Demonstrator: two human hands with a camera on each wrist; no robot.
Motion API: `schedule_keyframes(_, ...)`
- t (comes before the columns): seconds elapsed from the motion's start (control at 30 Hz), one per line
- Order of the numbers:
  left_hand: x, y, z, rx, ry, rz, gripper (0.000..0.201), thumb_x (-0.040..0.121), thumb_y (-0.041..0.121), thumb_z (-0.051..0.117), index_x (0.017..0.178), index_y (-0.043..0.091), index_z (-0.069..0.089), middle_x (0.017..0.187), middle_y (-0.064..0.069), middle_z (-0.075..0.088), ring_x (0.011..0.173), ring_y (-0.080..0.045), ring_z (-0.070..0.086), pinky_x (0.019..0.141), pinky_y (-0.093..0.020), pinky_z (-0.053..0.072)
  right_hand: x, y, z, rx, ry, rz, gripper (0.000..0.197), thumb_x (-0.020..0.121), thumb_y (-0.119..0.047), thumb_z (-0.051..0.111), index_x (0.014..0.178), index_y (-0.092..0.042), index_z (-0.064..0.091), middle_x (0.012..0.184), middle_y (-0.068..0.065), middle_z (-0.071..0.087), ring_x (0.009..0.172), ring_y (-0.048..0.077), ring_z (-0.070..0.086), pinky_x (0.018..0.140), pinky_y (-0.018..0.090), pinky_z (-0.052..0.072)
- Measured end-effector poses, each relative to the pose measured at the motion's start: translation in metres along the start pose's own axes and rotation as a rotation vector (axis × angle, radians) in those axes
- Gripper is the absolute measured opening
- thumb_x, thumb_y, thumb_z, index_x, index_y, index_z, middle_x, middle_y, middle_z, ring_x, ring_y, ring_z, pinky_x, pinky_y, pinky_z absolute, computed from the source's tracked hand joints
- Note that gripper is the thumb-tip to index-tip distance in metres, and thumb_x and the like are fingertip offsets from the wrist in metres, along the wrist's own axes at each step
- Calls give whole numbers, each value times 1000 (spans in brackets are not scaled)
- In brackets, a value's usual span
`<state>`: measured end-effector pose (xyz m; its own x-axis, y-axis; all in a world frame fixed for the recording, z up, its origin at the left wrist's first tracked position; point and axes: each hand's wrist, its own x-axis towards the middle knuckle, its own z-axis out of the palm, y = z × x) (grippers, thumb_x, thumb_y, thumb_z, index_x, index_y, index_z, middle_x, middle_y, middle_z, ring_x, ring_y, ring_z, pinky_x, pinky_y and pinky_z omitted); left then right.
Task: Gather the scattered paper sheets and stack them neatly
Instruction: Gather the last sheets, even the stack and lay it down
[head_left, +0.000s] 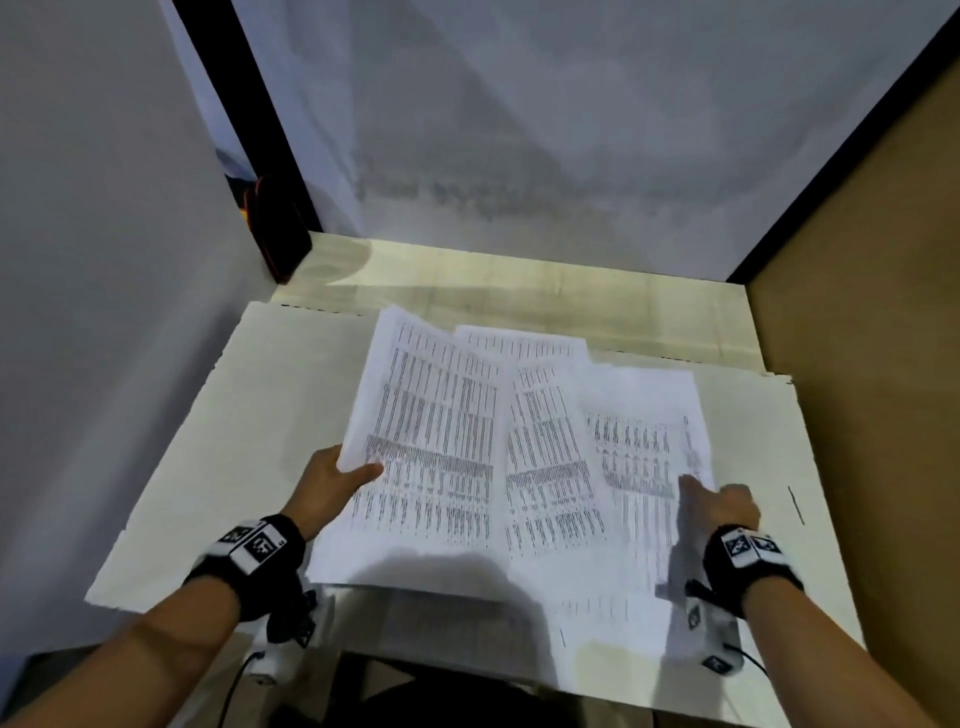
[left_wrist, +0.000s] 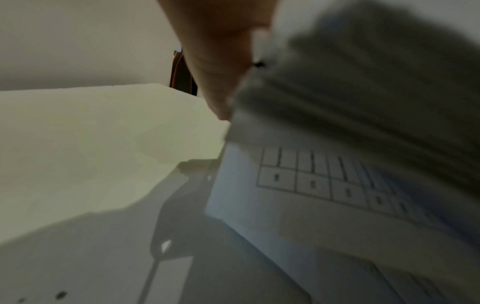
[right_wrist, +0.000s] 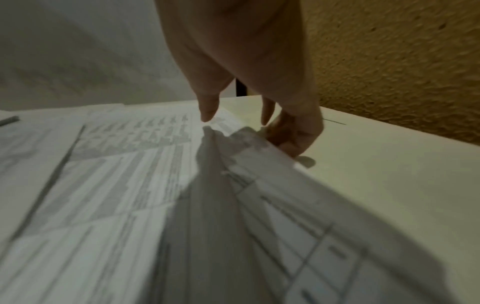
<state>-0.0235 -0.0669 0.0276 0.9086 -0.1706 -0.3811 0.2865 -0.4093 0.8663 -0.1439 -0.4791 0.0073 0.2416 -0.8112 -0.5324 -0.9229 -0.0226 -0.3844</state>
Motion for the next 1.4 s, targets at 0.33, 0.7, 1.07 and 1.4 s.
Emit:
schedule_keyframes(0.33, 8, 2, -2, -84, 46, 39, 19, 85, 7, 61, 104, 5, 61, 96, -11, 67, 85, -25, 64, 78, -33, 53, 0, -9, 29, 118, -330, -170, 14, 81, -4, 68, 85, 3, 58, 80, 14, 63, 74, 27, 56, 73, 33, 39)
schedule_keyframes(0.7, -4, 0, 2, -68, 41, 152, 7, 89, 5, 55, 87, 9, 61, 53, 17, 57, 48, 4, 47, 51, -10, 37, -23, -33, -46, -162, -9, -548, 29, 90, -9, 52, 116, 1, 59, 113, 29, 62, 105, 43, 55, 75, 32, 35)
schedule_keyframes(1.07, -20, 8, 5, -185, 36, 189, 18, 88, 4, 56, 90, 20, 64, 69, 20, 71, 63, 7, 62, 58, -7, 46, -33, -46, -175, -98, 335, -706, 28, 80, -27, 54, 105, -16, 63, 93, 30, 67, 87, 46, 60, 69, 28, 49)
schedule_keyframes(1.4, -18, 11, 38, -187, 3, 148, 13, 86, 1, 57, 96, 7, 63, 72, 9, 72, 69, -7, 66, 66, -20, 53, -39, -27, -158, -137, 305, -648, 26, 89, -5, 52, 112, 0, 63, 97, 29, 66, 77, 38, 57, 66, 35, 42)
